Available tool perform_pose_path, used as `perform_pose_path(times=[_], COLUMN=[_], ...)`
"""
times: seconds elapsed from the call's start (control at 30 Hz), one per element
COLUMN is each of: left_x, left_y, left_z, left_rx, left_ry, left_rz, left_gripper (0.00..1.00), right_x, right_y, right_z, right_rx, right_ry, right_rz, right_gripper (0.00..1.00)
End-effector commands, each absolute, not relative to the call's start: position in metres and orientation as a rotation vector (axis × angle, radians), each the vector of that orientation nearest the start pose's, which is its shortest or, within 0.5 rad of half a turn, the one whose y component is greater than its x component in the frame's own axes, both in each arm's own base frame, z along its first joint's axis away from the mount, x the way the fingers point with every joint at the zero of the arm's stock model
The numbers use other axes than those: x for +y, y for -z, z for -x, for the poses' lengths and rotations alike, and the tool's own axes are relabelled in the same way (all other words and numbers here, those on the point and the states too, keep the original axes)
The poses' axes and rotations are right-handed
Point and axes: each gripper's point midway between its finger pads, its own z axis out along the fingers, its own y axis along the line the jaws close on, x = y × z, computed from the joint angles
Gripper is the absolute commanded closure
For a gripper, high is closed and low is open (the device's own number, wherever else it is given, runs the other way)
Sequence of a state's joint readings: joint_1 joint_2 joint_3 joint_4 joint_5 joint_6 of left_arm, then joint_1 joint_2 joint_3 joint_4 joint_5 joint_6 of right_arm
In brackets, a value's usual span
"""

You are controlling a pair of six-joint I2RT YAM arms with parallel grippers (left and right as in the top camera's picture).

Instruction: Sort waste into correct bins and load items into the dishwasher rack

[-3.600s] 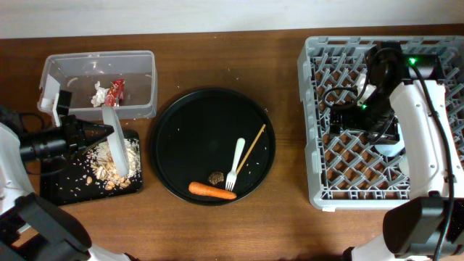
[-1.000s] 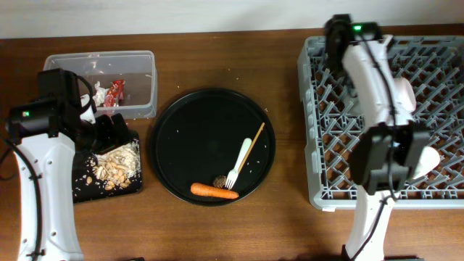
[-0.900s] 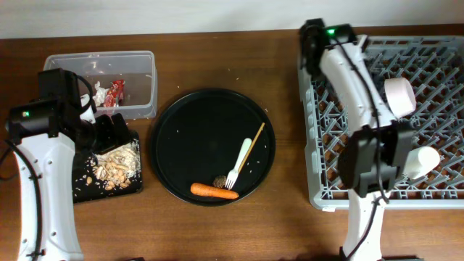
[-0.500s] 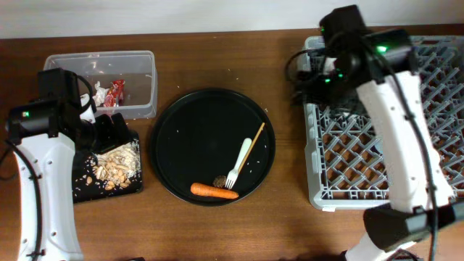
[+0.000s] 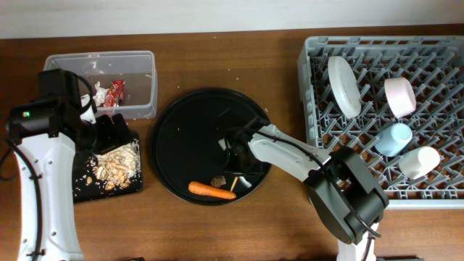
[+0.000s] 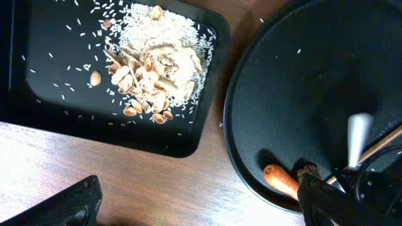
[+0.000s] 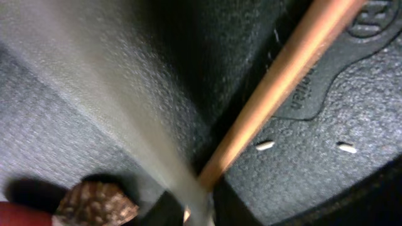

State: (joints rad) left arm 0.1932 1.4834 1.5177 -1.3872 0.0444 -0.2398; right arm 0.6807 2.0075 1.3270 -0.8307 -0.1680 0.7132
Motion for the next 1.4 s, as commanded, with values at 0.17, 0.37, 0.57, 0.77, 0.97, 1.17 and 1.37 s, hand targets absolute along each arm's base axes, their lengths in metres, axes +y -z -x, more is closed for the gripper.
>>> perform_pose_path(times=[0.17,0.37,0.57,0.77,0.97,1.17,1.37], left_x=[0.05,0.051,0.051,0.05,0.05,0.05,0.05], left_y=[-0.206,-0.206,-0.206,-0.205,-0.205,-0.205,-0.205], left_z=[-0.289,-0.289,-0.289,-0.288,-0.288,-0.288,-0.288], left_rx=[2.852,2.852,2.851,2.855,2.855,2.855,2.856], left_ry=[0.072,0.072,0.072,0.072,0.072,0.072,0.072], left_rz=[0.627,0.627,0.627,0.627,0.627,0.628,0.628], left_gripper=[0.01,0.01,0.01,0.01,0.01,0.01,0.01], right_x=[0.254,0.224,0.096,0.024,0.007,0.011,0.143], right_y=[-0.015,-0.083,-0.163,-0.113,-0.095,-0.092,-0.17], right_z=[-0.276,-0.307,-0.318,-0.299,-0.298,-0.302,-0.32], right_rx=[3.192,3.134,3.074,3.19,3.181,3.17,3.006], right_ry=[-0.191,0.022,0.076,0.211,0.244,0.197,-0.344], right_rz=[-0.045,-0.047,-0.191,-0.319,-0.394,-0.397,-0.062], right_gripper=[0.96,0.96,0.96,0.96,0.94,0.43,0.36])
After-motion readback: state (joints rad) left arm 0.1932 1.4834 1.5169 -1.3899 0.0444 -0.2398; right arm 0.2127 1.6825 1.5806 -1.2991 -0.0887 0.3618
